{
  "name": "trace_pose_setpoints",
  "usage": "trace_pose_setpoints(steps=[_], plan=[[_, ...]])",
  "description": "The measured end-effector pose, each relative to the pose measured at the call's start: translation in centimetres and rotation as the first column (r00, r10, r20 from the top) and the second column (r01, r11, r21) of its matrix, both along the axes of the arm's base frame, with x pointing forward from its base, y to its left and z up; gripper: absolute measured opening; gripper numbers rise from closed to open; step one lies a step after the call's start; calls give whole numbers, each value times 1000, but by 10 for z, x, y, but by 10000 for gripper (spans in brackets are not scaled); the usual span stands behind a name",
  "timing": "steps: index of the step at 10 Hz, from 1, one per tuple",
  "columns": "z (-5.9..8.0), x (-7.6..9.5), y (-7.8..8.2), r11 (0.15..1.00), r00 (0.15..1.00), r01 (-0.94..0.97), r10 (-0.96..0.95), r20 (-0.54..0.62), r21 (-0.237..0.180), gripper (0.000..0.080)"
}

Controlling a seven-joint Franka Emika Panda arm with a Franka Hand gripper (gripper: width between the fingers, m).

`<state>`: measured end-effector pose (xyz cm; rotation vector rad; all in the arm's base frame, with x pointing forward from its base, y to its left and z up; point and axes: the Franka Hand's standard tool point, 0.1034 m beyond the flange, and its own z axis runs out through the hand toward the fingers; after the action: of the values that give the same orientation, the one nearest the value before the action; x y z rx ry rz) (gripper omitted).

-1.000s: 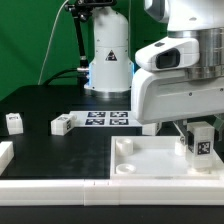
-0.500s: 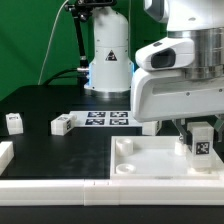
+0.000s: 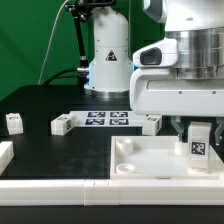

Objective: Assemble one leg

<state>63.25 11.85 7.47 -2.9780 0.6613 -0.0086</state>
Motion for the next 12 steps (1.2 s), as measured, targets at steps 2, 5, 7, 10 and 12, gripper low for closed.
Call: trace_pose_setpoints(steps=[2,5,7,10,12], plan=[[-1,0,-2,969,969,246,-245,-24,17,290],[-2,-4,-1,796,795,605,-602,-69,27,290],[-2,-4,4,643,642,765,-760,-102,24,290],[-2,-4,9,438,435,899,-889,-143,14,290],[-2,-4,9,439,436,899,-888,-144,17,358]])
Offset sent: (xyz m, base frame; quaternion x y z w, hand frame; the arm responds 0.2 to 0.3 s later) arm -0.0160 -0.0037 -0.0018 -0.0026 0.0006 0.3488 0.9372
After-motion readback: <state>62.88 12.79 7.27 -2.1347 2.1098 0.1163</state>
